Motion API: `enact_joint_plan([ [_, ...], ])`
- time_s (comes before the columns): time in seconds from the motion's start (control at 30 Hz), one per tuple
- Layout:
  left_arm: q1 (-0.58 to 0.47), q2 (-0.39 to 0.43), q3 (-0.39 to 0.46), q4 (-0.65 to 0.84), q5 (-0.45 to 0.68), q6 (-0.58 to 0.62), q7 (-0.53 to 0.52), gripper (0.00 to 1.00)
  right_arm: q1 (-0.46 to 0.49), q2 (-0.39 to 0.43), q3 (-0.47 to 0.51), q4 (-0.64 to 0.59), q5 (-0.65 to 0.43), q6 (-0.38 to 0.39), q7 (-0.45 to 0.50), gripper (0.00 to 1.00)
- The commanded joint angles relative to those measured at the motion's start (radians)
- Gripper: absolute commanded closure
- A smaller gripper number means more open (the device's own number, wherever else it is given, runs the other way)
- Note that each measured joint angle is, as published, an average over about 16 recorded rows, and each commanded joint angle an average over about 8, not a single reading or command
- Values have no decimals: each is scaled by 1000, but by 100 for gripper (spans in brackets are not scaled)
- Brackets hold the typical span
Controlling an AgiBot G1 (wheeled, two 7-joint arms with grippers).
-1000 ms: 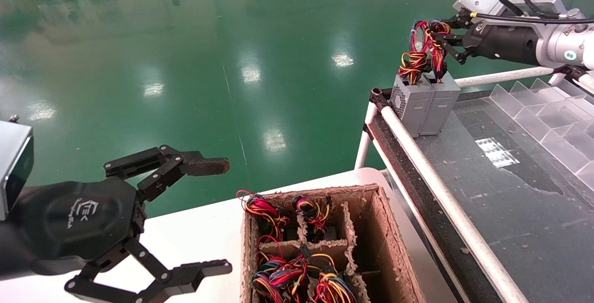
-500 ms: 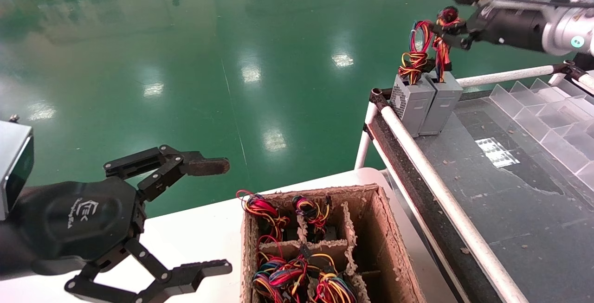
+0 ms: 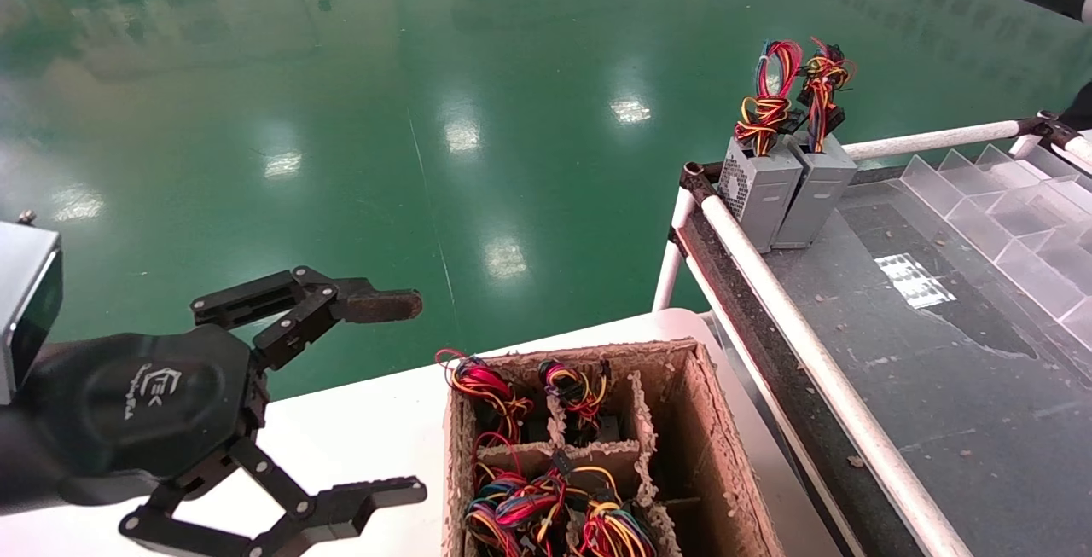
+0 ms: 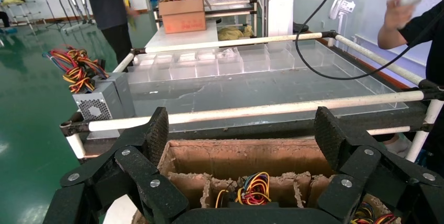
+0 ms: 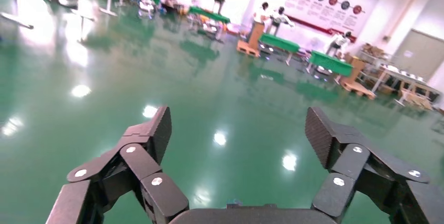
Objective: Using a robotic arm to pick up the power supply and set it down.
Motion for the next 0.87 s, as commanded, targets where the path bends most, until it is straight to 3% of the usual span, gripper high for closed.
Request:
enact_joint_plan([
  [0.03, 0, 0, 0, 0, 0, 0, 0, 0, -20, 12, 8, 28, 17, -17, 17, 0],
  [0.87, -1, 0, 1, 1, -1, 0, 1, 0, -380, 193, 77, 529, 180, -254, 232, 0],
])
